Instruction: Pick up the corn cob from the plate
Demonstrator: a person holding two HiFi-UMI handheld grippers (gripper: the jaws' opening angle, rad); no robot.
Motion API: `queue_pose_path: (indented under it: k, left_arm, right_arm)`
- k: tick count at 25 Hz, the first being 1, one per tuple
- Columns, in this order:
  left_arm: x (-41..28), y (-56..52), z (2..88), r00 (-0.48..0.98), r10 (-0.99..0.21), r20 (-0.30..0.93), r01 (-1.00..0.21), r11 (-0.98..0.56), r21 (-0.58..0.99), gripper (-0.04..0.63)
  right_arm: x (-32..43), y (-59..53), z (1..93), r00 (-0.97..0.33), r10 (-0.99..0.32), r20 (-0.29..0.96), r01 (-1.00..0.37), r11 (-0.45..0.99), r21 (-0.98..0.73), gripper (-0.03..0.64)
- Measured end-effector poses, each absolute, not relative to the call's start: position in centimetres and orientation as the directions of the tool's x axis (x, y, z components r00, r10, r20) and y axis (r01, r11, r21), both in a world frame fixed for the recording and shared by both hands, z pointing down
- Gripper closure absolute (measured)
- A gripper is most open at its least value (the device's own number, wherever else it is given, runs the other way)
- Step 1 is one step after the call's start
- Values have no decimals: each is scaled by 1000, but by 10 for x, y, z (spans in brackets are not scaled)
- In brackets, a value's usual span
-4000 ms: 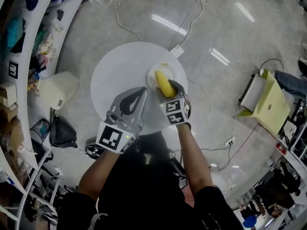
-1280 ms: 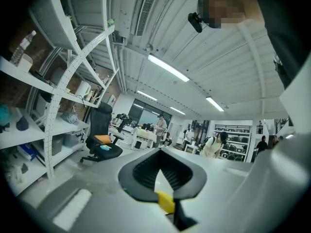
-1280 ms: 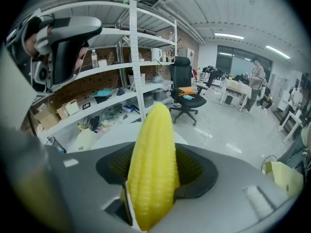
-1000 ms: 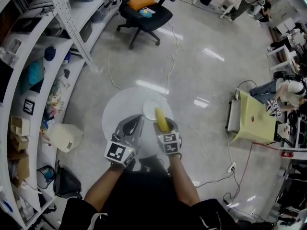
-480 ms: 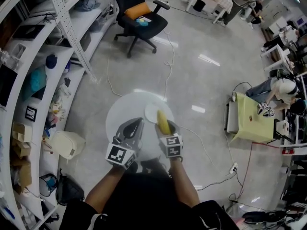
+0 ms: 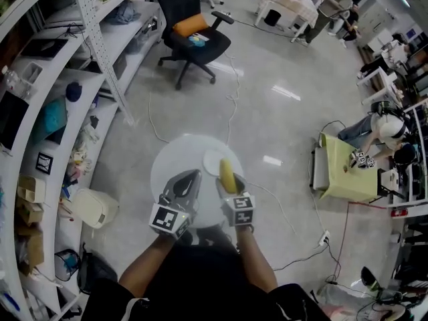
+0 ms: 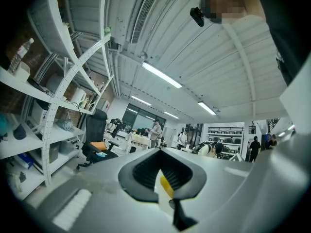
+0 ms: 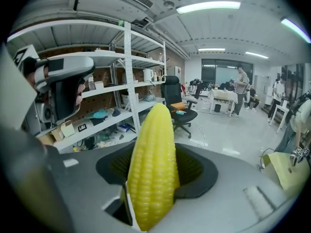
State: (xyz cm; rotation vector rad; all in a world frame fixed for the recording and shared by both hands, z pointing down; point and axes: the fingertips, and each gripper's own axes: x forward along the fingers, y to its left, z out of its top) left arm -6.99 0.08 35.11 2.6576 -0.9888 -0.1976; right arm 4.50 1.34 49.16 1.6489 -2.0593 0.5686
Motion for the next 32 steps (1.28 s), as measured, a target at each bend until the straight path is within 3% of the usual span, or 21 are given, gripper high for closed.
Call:
queue_pose_path:
  k: [32]
  left_arm:
    - [-36, 42, 328, 713, -700, -21, -669, -689, 279, 595]
  right_arm:
    - [80, 50, 390, -213, -916, 341, -977, 198, -79, 370]
